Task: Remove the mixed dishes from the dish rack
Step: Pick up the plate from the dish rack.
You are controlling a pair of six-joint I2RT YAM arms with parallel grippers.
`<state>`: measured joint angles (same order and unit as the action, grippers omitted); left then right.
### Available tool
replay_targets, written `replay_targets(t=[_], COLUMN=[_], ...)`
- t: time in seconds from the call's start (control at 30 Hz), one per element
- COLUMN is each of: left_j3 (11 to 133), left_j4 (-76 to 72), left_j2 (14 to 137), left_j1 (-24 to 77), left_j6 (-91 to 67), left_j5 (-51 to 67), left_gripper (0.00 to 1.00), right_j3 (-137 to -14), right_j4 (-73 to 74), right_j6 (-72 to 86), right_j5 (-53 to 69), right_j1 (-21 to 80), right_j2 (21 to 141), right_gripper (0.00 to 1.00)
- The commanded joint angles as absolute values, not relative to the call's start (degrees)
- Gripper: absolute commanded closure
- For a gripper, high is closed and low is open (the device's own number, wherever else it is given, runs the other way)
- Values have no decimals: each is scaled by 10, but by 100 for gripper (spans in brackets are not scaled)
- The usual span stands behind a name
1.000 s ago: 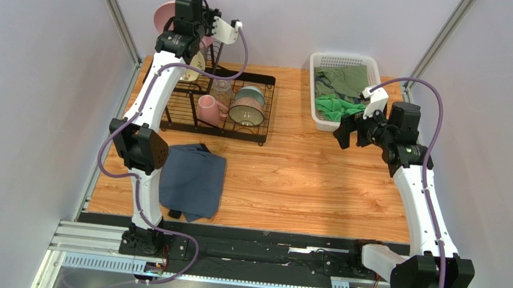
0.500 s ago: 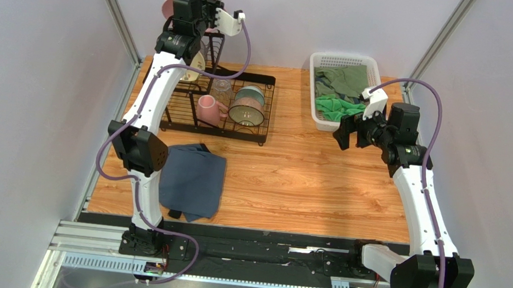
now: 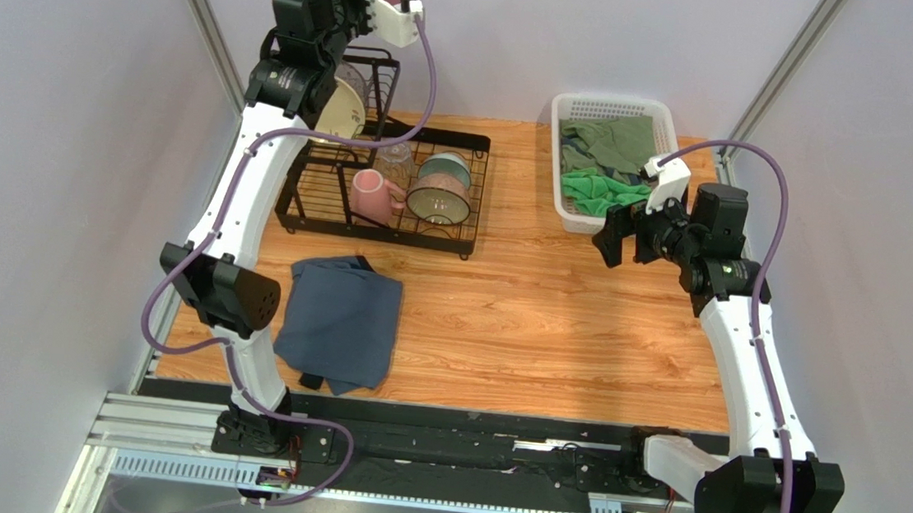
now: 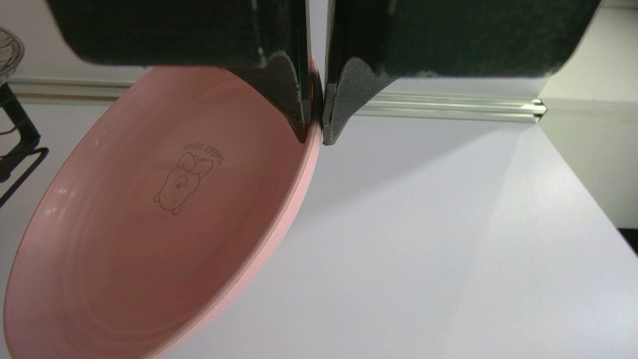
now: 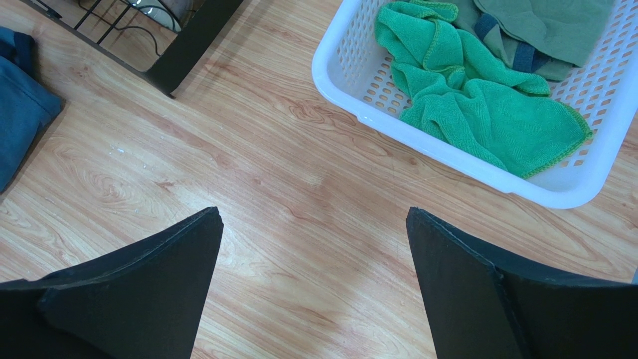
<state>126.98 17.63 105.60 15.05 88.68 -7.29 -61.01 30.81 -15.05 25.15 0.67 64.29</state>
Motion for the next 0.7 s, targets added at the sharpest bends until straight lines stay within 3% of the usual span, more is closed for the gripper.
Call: replay_targets(t=[0.0,0.3,0.67], left_j3=[1256,1237,1185], left_j4=[118,261,442], left_j2=[968,889,824], left_j1=[177,225,265], left_j6=[779,557,297], left_j5=[-82,-91,44], left_gripper=[100,100,100], right_j3=[-635,-647,-650], right_j4=[313,331,323], right_j6=[-154,-151,-109], right_j5=[257,246,214], right_j1=[6,5,6], right_j2=[622,600,573], right_gripper=[0,0,2])
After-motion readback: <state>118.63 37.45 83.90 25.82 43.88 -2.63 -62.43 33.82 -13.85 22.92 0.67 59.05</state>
